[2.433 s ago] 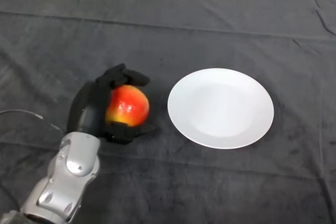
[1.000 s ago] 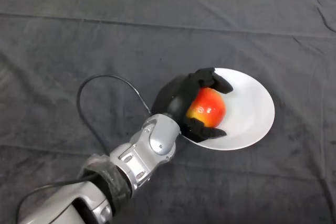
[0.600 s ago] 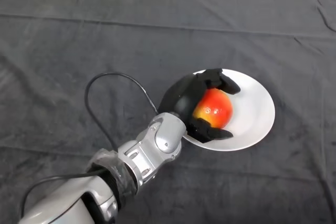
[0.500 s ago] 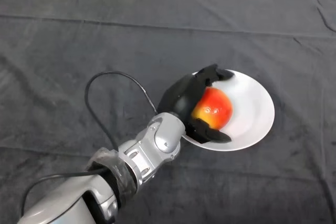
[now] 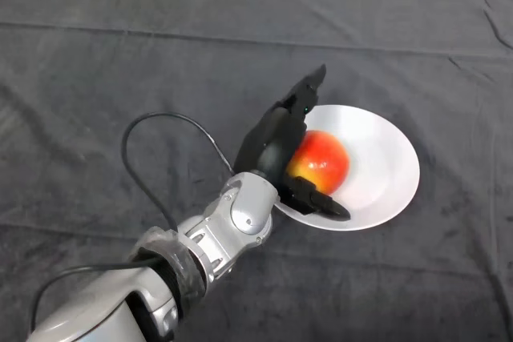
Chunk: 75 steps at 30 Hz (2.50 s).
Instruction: Move the apple to the plate
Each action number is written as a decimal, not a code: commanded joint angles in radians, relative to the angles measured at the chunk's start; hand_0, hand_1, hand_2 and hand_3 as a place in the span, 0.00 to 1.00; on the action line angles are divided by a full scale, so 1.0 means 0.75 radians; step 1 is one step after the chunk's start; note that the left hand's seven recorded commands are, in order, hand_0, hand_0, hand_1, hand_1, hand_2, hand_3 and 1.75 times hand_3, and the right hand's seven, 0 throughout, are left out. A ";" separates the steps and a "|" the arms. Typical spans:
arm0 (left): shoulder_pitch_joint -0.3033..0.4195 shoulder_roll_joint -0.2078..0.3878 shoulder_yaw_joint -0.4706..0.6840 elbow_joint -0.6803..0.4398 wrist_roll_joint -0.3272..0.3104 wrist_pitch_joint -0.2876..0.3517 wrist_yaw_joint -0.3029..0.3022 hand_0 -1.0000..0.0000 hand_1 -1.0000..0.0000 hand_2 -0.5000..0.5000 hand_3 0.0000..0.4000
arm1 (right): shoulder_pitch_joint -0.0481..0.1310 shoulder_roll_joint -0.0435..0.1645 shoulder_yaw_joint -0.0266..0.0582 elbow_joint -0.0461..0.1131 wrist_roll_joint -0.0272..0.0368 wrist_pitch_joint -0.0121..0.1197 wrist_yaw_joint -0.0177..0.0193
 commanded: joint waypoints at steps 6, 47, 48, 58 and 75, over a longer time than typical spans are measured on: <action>-0.030 0.105 0.037 -0.051 0.023 -0.071 0.064 1.00 1.00 0.50 0.00 | -0.036 -0.021 -0.023 0.000 0.0283 -0.008 0.0168; 0.647 0.749 0.708 -0.774 0.025 -0.175 0.037 1.00 1.00 0.50 0.00 | -0.031 -0.014 -0.019 -0.017 0.0240 -0.007 0.0097; 0.664 0.759 0.730 -0.778 0.021 -0.182 0.036 1.00 1.00 0.50 0.00 | -0.031 -0.014 -0.019 -0.017 0.0239 -0.007 0.0095; 0.846 0.863 0.986 -0.787 -0.059 -0.265 -0.001 1.00 1.00 0.50 0.00 | -0.030 -0.012 -0.018 -0.022 0.0232 -0.006 0.0068; 1.051 0.893 1.377 -0.642 -0.182 -0.412 -0.056 1.00 1.00 0.50 0.00 | -0.029 -0.011 -0.018 -0.025 0.0233 -0.005 0.0048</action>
